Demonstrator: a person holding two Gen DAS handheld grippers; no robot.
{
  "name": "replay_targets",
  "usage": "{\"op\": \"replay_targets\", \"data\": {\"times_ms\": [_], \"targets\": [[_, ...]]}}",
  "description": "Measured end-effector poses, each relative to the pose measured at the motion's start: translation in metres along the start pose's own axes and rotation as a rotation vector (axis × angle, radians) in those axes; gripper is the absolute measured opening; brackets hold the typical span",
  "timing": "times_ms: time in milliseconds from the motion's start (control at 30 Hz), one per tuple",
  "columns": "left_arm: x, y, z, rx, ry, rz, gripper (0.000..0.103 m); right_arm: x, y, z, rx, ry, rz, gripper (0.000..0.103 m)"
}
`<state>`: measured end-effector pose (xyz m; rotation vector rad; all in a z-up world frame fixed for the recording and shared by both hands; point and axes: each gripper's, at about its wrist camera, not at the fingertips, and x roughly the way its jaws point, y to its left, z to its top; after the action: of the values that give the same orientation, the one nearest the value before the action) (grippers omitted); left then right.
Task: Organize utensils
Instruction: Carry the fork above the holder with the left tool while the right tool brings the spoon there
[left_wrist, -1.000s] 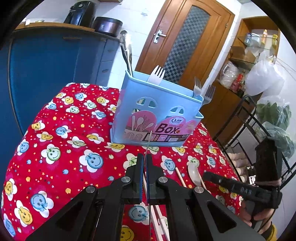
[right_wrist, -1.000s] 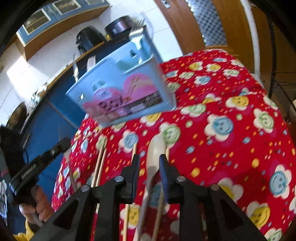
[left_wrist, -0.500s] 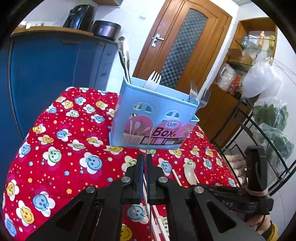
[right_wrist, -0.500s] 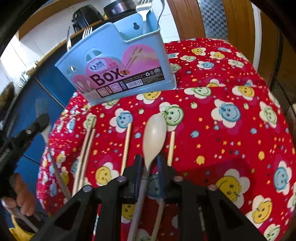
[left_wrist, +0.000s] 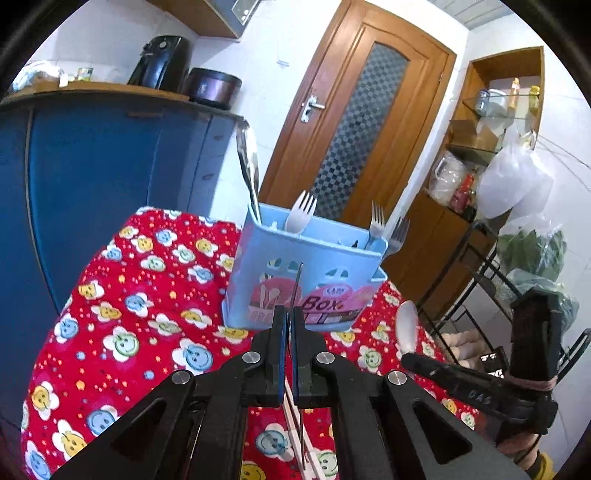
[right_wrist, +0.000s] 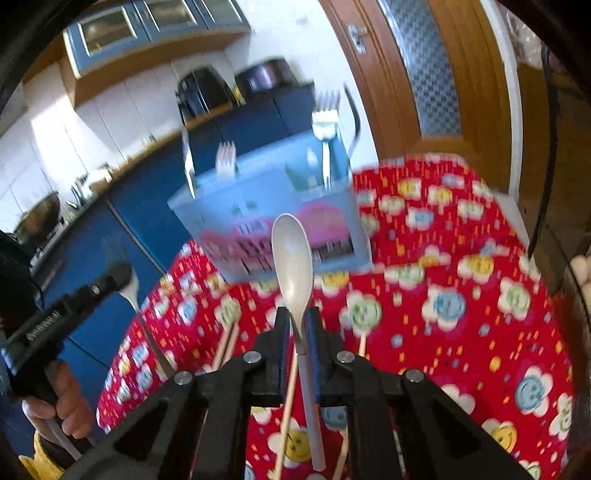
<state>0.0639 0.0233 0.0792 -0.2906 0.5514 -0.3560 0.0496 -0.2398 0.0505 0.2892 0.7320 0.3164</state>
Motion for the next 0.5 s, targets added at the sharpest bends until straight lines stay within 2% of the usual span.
{"op": "replay_targets", "data": {"times_ms": [233,500], "targets": [[-0.011,-0.009,0.031,0.044,-0.073,0.006,0.001,-0.017,0.005,0.023,0.008,-0.12,0.015,0.01],[-0.015,-0.025,0.08,0.111,-0.175,0.033,0.001,-0.019,0.007,0.041,0.002,-0.162,0.023,0.008]]}}
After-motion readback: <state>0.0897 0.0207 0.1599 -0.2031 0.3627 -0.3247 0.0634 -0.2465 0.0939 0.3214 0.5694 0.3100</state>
